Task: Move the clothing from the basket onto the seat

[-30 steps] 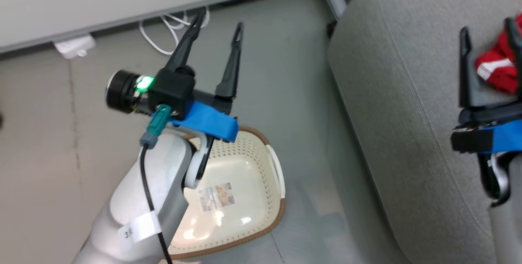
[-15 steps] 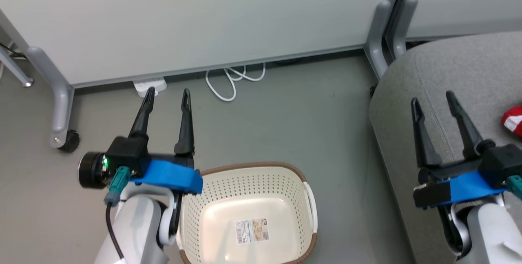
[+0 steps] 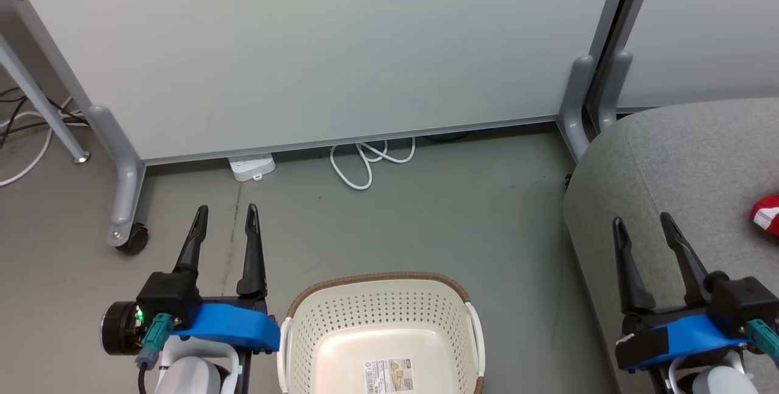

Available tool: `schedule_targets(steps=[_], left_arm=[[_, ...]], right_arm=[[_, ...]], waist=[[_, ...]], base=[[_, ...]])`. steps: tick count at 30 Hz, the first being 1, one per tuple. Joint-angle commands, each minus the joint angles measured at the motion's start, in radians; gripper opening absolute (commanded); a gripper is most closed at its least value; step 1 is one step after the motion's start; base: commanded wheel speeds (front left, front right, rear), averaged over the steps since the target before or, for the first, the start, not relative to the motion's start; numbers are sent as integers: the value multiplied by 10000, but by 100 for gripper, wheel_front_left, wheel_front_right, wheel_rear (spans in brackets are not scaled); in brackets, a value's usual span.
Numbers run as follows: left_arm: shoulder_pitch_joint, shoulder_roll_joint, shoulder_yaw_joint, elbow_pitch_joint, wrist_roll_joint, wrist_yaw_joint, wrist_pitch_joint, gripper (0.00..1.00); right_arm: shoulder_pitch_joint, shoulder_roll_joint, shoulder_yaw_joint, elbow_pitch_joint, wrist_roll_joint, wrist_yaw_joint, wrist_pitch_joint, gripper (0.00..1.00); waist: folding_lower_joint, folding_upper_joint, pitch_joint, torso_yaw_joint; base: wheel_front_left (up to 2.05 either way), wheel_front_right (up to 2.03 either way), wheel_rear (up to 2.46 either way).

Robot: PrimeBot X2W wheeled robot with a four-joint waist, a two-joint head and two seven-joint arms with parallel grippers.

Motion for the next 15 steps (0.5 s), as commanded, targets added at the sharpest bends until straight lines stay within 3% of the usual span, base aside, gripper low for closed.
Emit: schedule_targets(steps=[1,15], left_arm=[[114,-20,77,-11,67,-67,-25,100],[499,-131,245,259,254,-401,-25,100]], right_arm=[[184,76,-79,27,78,1,-4,100],[496,313,-91,231,148,1,-4,100]], waist=[[2,0,-43,50],[2,0,-139,166]], base=[[0,0,0],[0,0,0]])
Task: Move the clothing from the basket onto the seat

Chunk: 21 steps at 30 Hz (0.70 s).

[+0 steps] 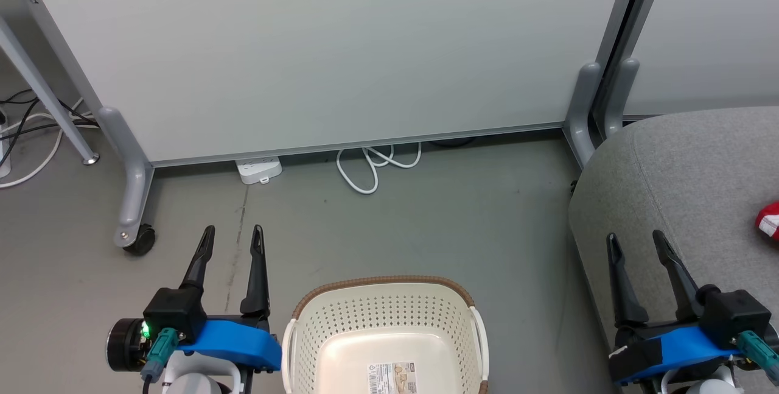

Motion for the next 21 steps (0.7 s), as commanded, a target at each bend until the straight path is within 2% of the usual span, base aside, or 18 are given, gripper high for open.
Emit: schedule_targets(steps=[1,11,12,16,21], left_arm=[[120,-17,40,33,17,-18,-25,100],[109,-20,-30,111,-69,61,-25,100],[39,-8,-33,99,-72,54,1,0],[240,-10,-9,421,-252,48,123,0],[188,-10,180,392,-1255,-1,421,0]], right_arm=[[198,37,-3,29,27,1,-4,100],[172,81,-15,69,67,1,-4,100],[48,43,-8,66,57,0,2,0],[121,61,-40,407,223,0,80,0],[44,71,-129,427,1239,0,390,0]], waist=[[1,-1,-2,9],[1,-1,19,35],[1,-1,19,35],[1,-1,18,34],[1,-1,14,22]], base=[[0,0,0],[0,0,0],[0,0,0],[0,0,0],[0,0,0]])
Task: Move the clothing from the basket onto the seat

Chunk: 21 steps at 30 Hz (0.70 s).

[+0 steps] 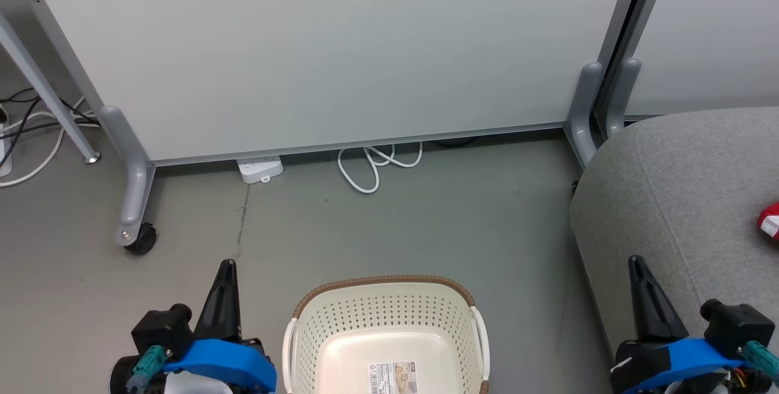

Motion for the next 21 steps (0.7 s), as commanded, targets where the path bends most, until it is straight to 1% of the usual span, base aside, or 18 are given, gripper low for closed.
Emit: schedule_targets(steps=[1,21], left_arm=[[-252,3,92,-184,-362,-54,63,0],[-251,2,557,-502,-3798,-221,891,0]], right_arm=[[-202,-11,-46,-150,393,0,83,0],[-290,23,-127,-296,3889,0,917,0]], waist=[[0,-1,0,-4],[0,-1,-16,-51]], base=[[0,0,0],[0,0,0]])
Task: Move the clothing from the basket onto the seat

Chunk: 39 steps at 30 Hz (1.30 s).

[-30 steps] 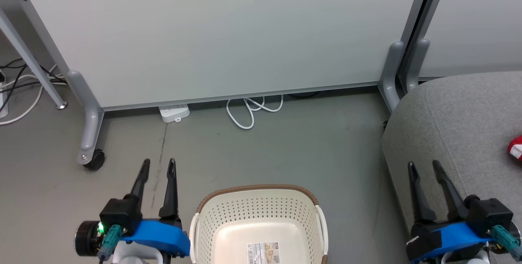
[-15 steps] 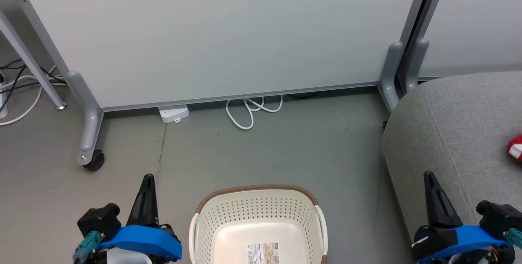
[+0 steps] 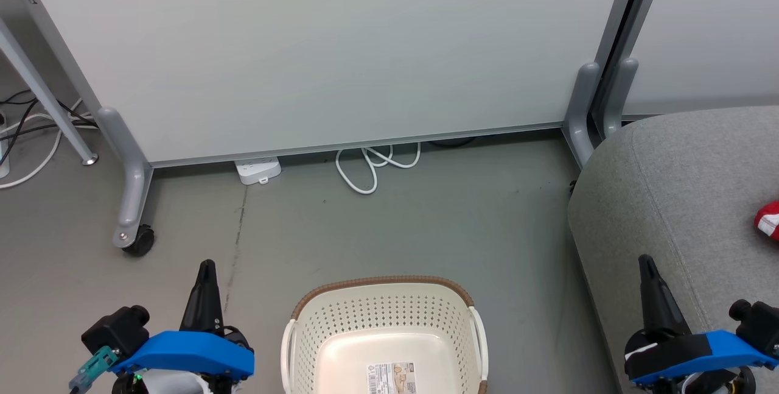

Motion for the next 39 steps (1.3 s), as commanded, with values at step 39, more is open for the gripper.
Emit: schedule_targets(steps=[39], left_arm=[[-319,2,830,-526,-5054,-282,1285,0]], right_arm=[[-445,48,-235,-262,5151,3,1319,0]], waist=[[-1,-1,-31,-92]], base=[[0,0,0]])
